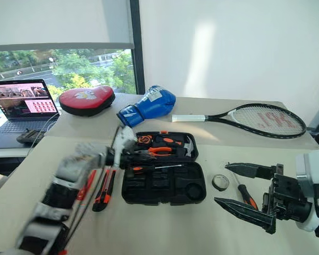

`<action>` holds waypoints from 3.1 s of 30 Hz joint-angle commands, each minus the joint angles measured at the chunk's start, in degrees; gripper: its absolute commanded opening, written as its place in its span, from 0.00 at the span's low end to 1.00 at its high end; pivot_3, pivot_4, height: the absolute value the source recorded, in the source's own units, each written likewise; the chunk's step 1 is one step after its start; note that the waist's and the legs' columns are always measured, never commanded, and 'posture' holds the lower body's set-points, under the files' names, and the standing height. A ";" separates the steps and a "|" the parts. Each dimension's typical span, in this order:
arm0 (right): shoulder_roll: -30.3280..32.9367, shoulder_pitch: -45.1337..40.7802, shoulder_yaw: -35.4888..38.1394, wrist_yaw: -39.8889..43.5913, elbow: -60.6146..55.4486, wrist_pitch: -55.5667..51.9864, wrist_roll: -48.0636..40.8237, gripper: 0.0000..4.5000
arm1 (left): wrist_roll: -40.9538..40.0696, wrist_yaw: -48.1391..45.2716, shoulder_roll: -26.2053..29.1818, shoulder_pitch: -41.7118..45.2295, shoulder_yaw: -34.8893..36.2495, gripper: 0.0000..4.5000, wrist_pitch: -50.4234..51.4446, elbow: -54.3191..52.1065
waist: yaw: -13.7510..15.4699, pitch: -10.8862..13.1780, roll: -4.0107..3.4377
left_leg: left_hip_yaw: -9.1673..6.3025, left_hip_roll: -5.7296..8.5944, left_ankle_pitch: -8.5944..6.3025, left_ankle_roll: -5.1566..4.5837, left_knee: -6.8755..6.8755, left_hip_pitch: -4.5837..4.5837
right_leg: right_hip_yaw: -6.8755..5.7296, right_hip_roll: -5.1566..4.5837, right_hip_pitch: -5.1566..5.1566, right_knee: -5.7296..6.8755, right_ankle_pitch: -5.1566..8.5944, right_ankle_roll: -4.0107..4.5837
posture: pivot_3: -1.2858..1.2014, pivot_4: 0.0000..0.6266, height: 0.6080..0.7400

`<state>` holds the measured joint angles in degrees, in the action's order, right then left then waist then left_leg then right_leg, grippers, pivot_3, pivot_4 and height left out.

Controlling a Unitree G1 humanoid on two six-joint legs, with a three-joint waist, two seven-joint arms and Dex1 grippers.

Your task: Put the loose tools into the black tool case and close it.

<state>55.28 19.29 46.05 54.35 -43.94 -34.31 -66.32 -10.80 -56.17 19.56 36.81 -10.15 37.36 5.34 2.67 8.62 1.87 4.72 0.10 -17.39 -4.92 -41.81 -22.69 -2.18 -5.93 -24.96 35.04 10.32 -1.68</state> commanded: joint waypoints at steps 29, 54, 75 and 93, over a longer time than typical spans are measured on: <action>3.44 -5.15 -12.95 -36.94 -4.19 -18.75 13.93 1.00 | -34.76 -4.24 21.62 -12.79 21.16 0.89 20.53 -33.07 | -0.56 -0.54 -0.54 | 0.07 0.05 0.18 0.49 0.21 0.37 | -0.12 -0.29 0.27 -0.06 0.32 0.29 | 0.52 0.24 1.00; 2.89 -38.22 -45.98 -40.59 31.38 -47.43 25.77 0.79 | -45.98 0.67 24.49 -20.69 20.84 1.00 12.43 -44.25 | -1.97 -0.29 -0.50 | 0.26 0.06 0.23 0.52 0.56 0.35 | 0.04 0.14 0.12 -0.16 0.41 0.30 | 0.52 0.24 1.00; -7.65 -73.19 -87.02 5.39 35.71 -3.22 57.06 0.19 | -39.46 -7.34 25.75 -40.06 35.54 1.00 -5.20 -33.94 | -3.21 -0.03 -0.66 | 0.22 -0.45 0.34 0.99 1.03 0.47 | -0.03 0.71 -0.28 0.01 0.52 0.79 | 0.52 0.24 1.00; -20.82 -79.45 -84.80 18.86 54.93 0.58 66.97 0.19 | -38.82 -8.82 26.84 -49.64 42.13 1.00 -8.80 -36.31 | -3.42 -0.02 -0.66 | 0.21 -0.42 0.49 1.41 1.04 0.55 | -0.17 0.42 -0.26 0.07 0.42 0.96 | 0.52 0.24 1.00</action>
<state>35.08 -59.21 -40.84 72.52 10.73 -31.16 0.95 -49.15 -65.38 46.68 -12.36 30.27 30.04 -28.97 -0.76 8.60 1.21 4.93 -0.33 -16.88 -3.49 -40.76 -22.15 -2.35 -5.50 -25.24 35.12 10.74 -0.70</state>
